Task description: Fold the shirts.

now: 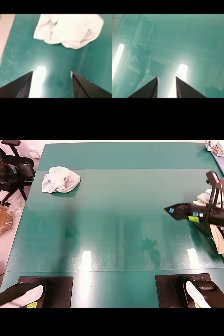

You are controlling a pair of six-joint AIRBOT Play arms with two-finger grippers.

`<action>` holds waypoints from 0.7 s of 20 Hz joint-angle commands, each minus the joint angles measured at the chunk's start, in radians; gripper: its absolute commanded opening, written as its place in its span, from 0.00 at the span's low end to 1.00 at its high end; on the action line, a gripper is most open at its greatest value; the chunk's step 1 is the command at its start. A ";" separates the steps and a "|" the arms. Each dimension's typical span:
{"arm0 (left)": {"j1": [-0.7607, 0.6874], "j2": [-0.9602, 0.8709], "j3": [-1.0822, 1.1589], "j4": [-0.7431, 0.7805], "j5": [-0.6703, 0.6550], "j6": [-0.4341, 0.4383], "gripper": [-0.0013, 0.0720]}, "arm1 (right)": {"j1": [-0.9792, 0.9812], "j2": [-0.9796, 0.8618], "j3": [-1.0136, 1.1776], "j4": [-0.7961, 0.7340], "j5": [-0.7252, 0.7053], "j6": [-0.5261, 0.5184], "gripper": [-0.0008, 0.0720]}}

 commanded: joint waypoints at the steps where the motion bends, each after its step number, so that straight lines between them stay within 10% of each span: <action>1: 0.187 -0.266 0.169 -0.404 -0.072 0.126 0.78 | 0.000 -0.138 0.124 0.000 0.011 0.012 0.38; 4: 0.301 -0.393 0.170 -0.743 0.038 0.266 0.78 | 0.000 -0.232 0.214 0.000 0.063 0.011 0.38; 5: 0.323 -0.433 0.170 -0.810 0.062 0.323 0.95 | 0.000 -0.253 0.232 0.000 0.072 0.011 0.38; 14: 0.329 -0.649 0.170 -0.850 0.233 0.631 0.99 | 0.000 -0.297 0.254 -0.008 0.109 0.011 0.38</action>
